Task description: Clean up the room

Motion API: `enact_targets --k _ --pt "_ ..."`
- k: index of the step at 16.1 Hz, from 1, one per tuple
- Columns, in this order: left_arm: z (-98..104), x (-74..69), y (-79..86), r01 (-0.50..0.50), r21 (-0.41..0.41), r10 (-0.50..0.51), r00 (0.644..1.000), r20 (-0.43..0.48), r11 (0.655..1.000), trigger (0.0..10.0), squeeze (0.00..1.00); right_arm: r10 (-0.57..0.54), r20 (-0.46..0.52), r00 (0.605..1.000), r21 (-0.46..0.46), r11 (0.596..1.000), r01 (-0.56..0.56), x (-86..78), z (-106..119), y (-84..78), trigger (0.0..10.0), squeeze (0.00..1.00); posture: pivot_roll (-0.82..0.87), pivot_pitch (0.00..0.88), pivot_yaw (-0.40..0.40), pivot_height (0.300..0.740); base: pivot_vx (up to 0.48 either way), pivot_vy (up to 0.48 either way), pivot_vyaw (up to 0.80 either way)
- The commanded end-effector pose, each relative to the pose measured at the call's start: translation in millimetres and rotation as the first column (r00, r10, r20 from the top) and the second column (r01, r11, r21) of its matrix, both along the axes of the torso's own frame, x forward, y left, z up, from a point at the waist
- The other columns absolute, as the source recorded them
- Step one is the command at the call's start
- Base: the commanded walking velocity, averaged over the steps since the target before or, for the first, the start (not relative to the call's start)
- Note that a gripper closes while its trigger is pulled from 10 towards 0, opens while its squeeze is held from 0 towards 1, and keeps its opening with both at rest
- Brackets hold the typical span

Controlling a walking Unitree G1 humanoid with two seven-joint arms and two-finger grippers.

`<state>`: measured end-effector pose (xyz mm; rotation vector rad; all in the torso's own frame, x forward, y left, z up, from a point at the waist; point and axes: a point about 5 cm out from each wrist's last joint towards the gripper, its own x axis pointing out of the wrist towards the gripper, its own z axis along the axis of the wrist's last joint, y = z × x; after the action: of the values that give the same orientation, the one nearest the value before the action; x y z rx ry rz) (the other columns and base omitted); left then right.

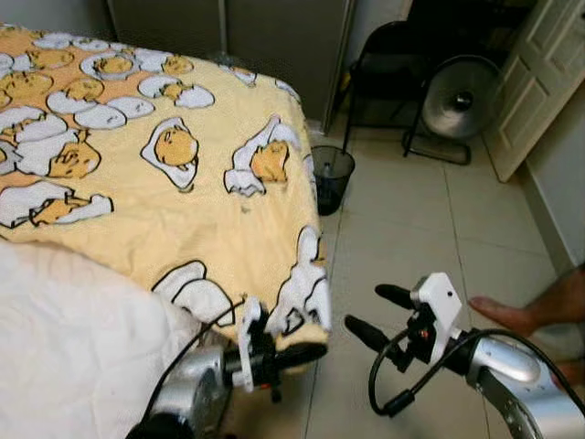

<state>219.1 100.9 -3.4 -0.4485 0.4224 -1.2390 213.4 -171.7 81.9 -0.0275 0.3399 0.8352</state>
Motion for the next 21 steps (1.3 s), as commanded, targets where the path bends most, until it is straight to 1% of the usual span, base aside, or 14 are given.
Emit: enact_targets --k 1,2,3,4,5,8,10,11,14,15,16,17,19,21 --pt "-3 -2.8 -4.4 0.015 0.034 -0.015 1.0 0.007 0.999 10.0 0.0 0.015 -0.007 1.0 -0.009 1.0 -0.015 1.0 0 -0.8 10.0 0.0 -0.19 0.043 -0.048 0.74 0.0 0.0 0.0" --pt "-8 -5.0 -7.0 0.002 0.079 -0.003 1.0 0.015 0.997 10.0 0.0 0.016 -0.01 1.0 -0.008 1.0 -0.016 0.7 -1 0.4 10.0 0.0 -0.19 0.042 -0.046 0.74 0.0 0.0 0.0" --pt "-12 -6.3 -11.0 -0.019 0.111 0.019 1.0 0.005 0.994 10.0 1.0 0.017 -0.013 1.0 -0.007 1.0 -0.017 0.6 -2 1.3 10.0 0.0 -0.19 0.04 -0.045 0.74 0.0 0.0 0.0" --pt "-15 -7.1 -15.8 -0.022 0.135 0.022 1.0 0.001 0.991 10.0 1.0 0.017 -0.013 1.0 -0.006 1.0 -0.017 1.0 -3 1.6 10.0 0.0 -0.19 0.039 -0.045 0.74 0.0 0.0 0.0" --pt "-16 -9.0 -15.1 -0.018 0.132 0.019 1.0 -0.002 0.991 10.0 1.0 0.017 -0.013 1.0 -0.006 1.0 -0.017 1.2 -3 1.5 10.0 0.0 -0.19 0.036 -0.044 0.74 0.0 0.0 0.0" --pt "-19 -13.9 -7.4 0.002 0.142 0.003 0.999 -0.034 0.99 10.0 1.0 0.017 -0.014 1.0 -0.009 1.0 -0.018 0.6 -4 0.1 10.0 0.0 -0.19 0.029 -0.044 0.74 0.0 0.0 0.0" --pt "-19 -14.1 -0.2 0.0 0.153 0.003 1.0 -0.021 0.988 10.0 1.0 0.017 -0.019 1.0 -0.012 1.0 -0.017 -0.4 -5 -1.5 10.0 0.0 -0.19 0.024 -0.045 0.74 0.0 0.0 0.0" --pt "-20 -13.6 6.6 0.001 0.179 0.001 1.0 -0.011 0.984 10.0 1.0 0.016 -0.022 1.0 -0.013 1.0 -0.017 -0.8 -6 -2.2 10.0 0.0 -0.19 0.02 -0.046 0.74 0.0 0.0 0.0" --pt "-23 -16.7 18.0 0.024 0.231 -0.023 1.0 -0.005 0.973 10.0 1.0 0.021 -0.027 0.999 -0.016 1.0 -0.021 -0.2 -8 -2.6 10.0 0.0 -0.18 0.02 -0.045 0.74 0.0 0.0 0.0" --pt "-21 -15.2 24.3 0.016 0.243 -0.02 1.0 0.013 0.97 10.0 1.0 0.022 -0.028 0.999 -0.017 1.0 -0.022 0.8 -8 -2.4 10.0 0.0 -0.18 0.02 -0.044 0.74 0.0 0.0 0.0" --pt "-21 -14.5 25.6 0.013 0.245 -0.017 1.0 0.017 0.969 10.0 1.0 0.022 -0.028 0.999 -0.017 1.0 -0.023 1.0 -9 -2.4 10.0 0.0 -0.18 0.02 -0.044 0.74 0.0 0.0 0.0" --pt "-19 -9.2 29.7 -0.027 0.267 0.014 0.999 0.049 0.963 10.0 1.0 0.019 -0.023 1.0 -0.015 1.0 -0.019 2.3 -9 -2.0 10.0 0.0 -0.18 0.019 -0.043 0.74 0.0 0.0 0.0" --pt "-19 -3.0 23.2 -0.083 0.289 0.061 0.995 0.084 0.954 10.0 1.0 -0.001 -0.004 1.0 -0.004 1.0 0.001 5.3 -8 -1.3 10.0 0.0 -0.17 0.018 -0.041 0.74 0.0 0.0 0.0" --pt "-25 -5.1 24.6 -0.091 0.314 0.074 0.995 0.065 0.945 10.0 1.0 -0.005 -0.001 1.0 -0.002 1.0 0.005 5.6 -8 -1.3 10.0 0.0 -0.18 0.017 -0.041 0.74 0.0 0.0 0.0"
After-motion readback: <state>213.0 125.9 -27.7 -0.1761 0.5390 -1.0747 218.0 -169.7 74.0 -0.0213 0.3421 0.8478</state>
